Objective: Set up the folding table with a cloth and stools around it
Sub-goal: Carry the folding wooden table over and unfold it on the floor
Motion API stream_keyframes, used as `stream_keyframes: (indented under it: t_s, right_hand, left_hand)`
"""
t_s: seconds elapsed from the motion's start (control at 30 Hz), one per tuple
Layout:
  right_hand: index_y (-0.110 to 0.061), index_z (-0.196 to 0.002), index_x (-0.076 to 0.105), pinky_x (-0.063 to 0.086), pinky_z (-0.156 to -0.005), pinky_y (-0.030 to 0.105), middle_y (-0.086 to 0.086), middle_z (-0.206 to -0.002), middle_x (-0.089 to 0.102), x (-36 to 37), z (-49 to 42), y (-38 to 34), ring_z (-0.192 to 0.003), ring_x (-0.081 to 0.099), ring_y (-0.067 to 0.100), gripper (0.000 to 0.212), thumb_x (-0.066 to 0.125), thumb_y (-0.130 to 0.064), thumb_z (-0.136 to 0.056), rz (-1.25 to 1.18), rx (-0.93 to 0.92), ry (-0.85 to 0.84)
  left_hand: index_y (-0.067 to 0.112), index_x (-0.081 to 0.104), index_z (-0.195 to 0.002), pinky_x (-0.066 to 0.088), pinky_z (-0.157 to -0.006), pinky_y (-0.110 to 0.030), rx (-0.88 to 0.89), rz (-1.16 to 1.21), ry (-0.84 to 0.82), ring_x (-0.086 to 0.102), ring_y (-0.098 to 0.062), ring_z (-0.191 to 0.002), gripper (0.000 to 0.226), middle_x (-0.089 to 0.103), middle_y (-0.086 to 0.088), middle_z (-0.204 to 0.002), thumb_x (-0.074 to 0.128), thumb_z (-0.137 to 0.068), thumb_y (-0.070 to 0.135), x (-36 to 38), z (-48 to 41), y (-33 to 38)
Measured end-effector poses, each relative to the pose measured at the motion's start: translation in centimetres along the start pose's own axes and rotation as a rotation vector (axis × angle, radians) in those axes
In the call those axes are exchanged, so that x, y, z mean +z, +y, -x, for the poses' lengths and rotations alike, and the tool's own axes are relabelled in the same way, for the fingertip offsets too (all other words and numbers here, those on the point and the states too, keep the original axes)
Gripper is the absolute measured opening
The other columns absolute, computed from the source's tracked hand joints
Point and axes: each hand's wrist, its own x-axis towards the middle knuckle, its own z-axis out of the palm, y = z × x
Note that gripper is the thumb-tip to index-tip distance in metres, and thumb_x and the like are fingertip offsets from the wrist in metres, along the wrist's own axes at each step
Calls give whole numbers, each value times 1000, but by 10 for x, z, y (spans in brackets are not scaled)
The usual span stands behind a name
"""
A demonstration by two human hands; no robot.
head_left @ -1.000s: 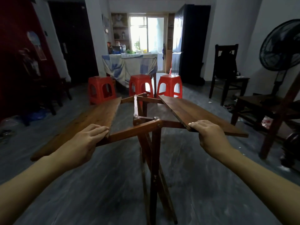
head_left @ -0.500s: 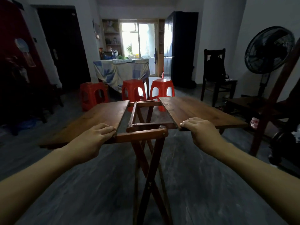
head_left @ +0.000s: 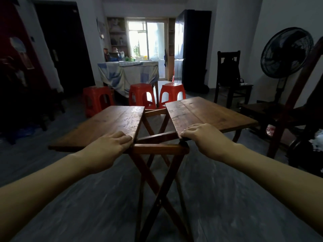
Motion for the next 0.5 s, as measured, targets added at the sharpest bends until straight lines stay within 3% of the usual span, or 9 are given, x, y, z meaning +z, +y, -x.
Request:
stream_keyframes:
  t_s: [0.17,0.5]
  right_hand:
    - [-28,-129,62,51,-94,35,-7,-123,67,-2,-1,-7,-114,61,13,46,59,-4,-90,57,-95,-110]
    - [-28,-128,62,50,-95,36,-7,-119,68,23,10,-13,-114,61,13,38,61,-14,-92,27,-143,-161]
  left_hand:
    - [4,62,-124,57,-74,-34,12,11,-28,63,-24,-99,57,65,-4,-117,37,-74,9,9,3,13]
    - [4,58,-130,58,-77,-39,-24,54,-67,61,-27,-105,66,62,-7,-124,64,-64,-3,23,11,28]
